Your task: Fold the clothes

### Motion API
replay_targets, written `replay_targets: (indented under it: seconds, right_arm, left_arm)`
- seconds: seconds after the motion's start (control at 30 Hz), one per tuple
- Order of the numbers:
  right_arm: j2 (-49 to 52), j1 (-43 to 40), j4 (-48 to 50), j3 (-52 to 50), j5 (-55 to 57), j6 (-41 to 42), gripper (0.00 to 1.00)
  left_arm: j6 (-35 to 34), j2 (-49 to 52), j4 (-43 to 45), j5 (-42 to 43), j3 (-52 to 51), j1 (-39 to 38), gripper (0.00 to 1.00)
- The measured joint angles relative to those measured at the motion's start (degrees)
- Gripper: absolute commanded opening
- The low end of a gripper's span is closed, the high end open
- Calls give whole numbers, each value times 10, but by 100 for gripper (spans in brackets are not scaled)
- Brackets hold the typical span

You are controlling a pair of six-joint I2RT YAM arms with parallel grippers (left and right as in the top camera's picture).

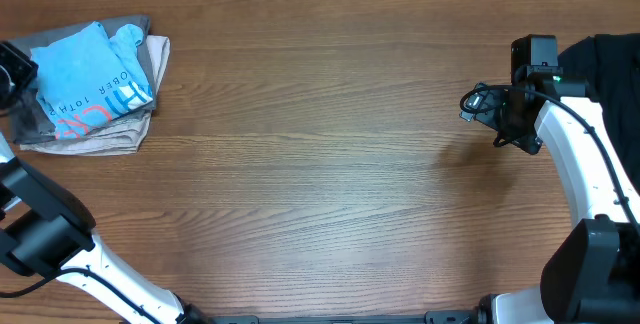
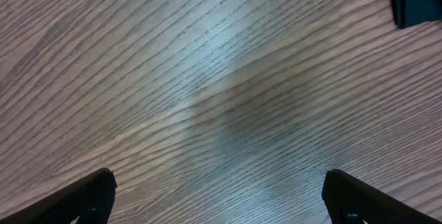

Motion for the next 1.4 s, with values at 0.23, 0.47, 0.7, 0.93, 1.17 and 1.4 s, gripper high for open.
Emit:
replay_targets:
  seconds: [0.23, 0.47, 0.7, 0.93, 1.17, 1.4]
  right_arm:
    - [0, 0, 0, 0, 0, 0, 100]
    - [0, 0, 0, 0, 0, 0, 100]
    - [0, 0, 0, 0, 0, 0, 100]
    - [0, 0, 0, 0, 0, 0, 100]
    - [0, 0, 0, 0, 0, 0, 100]
    - [0, 0, 0, 0, 0, 0, 100]
  left_arm:
    - [-16, 1, 74, -65, -86, 0, 5]
    - [-19, 6, 79, -106, -104, 0, 4]
    - [-31, -2, 31, -81, -104, -1, 4]
    - [-40, -146, 7, -61, -104, -55, 26]
    - [-42, -257, -8, -34, -89, -237, 100]
    - [-42, -235, -13, -25, -90, -360, 100]
